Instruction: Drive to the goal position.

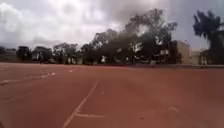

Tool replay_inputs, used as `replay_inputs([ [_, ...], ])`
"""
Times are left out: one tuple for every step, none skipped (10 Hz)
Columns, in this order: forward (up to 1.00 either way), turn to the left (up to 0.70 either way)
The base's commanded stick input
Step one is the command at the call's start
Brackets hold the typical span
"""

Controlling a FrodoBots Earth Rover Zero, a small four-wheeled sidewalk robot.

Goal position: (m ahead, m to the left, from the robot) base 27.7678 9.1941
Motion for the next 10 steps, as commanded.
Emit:
replay_inputs([
  [0.60,0.00],
  [0.60,0.00],
  [0.60,0.00],
  [0.60,0.00],
  [0.60,0.00],
  [0.60,0.00],
  [0.60,0.00],
  [0.60,0.00],
  [0.60,0.00],
  [0.60,0.00],
])
